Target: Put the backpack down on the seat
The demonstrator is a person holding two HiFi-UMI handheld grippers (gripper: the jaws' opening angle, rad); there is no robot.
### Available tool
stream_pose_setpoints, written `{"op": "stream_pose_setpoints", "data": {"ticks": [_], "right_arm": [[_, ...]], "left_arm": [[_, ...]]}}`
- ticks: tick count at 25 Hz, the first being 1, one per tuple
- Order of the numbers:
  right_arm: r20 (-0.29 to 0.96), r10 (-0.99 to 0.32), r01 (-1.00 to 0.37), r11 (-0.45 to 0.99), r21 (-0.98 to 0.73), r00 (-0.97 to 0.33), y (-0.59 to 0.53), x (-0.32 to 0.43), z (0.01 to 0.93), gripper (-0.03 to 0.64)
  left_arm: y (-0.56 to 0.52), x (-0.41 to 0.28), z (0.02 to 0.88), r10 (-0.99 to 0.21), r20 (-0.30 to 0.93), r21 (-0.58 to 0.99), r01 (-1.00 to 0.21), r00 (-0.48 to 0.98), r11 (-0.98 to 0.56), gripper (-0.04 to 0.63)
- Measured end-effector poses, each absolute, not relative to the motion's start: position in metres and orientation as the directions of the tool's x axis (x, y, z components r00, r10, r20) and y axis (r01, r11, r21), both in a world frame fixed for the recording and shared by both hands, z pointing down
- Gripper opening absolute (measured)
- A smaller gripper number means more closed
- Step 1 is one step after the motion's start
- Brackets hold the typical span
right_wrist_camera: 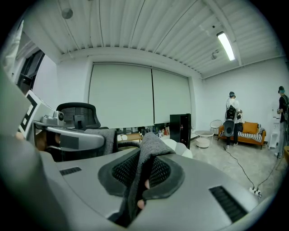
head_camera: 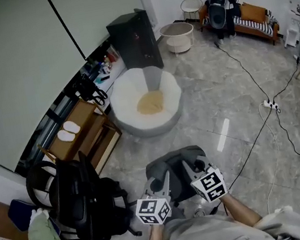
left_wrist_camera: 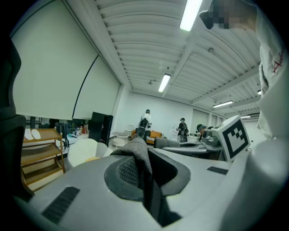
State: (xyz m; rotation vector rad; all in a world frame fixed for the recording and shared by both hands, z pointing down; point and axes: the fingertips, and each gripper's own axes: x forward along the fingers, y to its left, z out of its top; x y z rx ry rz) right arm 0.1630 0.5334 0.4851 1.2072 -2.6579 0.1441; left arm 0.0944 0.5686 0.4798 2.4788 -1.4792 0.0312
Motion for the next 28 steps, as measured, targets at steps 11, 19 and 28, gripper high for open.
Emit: {"op": "stream_pose_setpoints", "data": {"ticks": [11, 19, 28], "right_arm": [[0.209, -0.742, -0.759, 0.651, -0.006, -0.637, 0.497, 0.178, 0.478, 0.048], [0.223, -0.747, -0.766, 0.643, -0.001, -0.627, 0.448, 0.169, 0.49, 0.049], [0.266, -0.725, -0.752, 0.659, 0.0, -0.635, 0.36, 0.136, 0.508, 0.049]], "left_arm": [[0.53, 0.11, 0.474, -0.855, 0.136, 0.194, -0.859, 0.501, -0.473, 0.054], [0.481, 0.101, 0.485, -0.852, 0.132, 0.208, -0.854, 0.507, -0.477, 0.054], [0.391, 0.069, 0.5, -0.858, 0.132, 0.246, -0.855, 0.497, -0.457, 0.054]]}}
